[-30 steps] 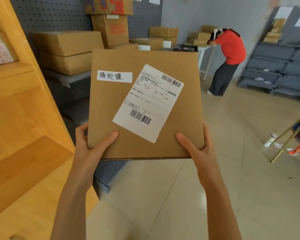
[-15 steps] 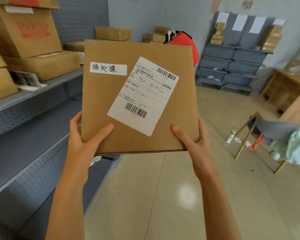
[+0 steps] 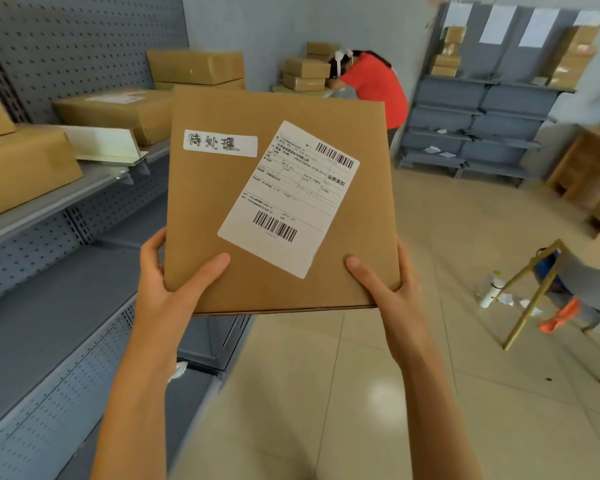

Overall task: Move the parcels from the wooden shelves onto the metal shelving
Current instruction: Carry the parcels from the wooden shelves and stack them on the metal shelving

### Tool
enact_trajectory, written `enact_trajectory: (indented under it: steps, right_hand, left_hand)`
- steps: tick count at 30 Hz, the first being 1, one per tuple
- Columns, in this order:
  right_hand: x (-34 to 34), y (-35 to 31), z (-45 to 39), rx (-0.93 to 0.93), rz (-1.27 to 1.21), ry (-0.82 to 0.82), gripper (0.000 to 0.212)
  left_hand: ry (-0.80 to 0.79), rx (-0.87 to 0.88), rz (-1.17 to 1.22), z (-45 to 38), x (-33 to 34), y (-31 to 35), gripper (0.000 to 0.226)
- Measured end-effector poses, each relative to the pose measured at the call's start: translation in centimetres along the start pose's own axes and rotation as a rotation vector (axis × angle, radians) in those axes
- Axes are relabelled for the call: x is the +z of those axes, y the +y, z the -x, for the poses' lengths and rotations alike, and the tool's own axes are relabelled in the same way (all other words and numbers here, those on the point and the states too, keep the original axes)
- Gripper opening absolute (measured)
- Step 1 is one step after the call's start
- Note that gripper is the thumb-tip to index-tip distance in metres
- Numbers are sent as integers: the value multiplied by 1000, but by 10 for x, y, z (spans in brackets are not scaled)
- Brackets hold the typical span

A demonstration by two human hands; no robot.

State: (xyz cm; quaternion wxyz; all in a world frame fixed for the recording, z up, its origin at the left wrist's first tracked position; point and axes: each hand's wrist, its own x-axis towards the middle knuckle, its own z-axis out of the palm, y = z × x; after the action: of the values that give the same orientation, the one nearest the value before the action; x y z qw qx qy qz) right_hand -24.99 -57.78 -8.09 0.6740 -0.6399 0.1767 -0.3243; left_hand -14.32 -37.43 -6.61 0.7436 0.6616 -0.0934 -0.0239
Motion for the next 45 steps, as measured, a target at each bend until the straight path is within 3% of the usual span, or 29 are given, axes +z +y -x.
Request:
enact_trajectory:
  steps: [15,21,28,37,45]
  right_hand:
    - [34,35,-335,11,-101,-173,79]
    - [63,62,-456,-22,-101,-161,81]
    - [104,59,-600,-74,-109,-175,76]
    - [154,85,-754,-44,-179,-338,81]
    - [214,85,-892,-24,-242,-726,82]
  left_hand:
    - [158,74,-58,-257,139,-9,79]
    - [149,114,-45,-381,180,-27,72]
    - [141,182,-2,-522,221,-22,82]
    - [268,278,-56,-636,253,-25,85]
    - [603,416,-115,-702,294,-20,85]
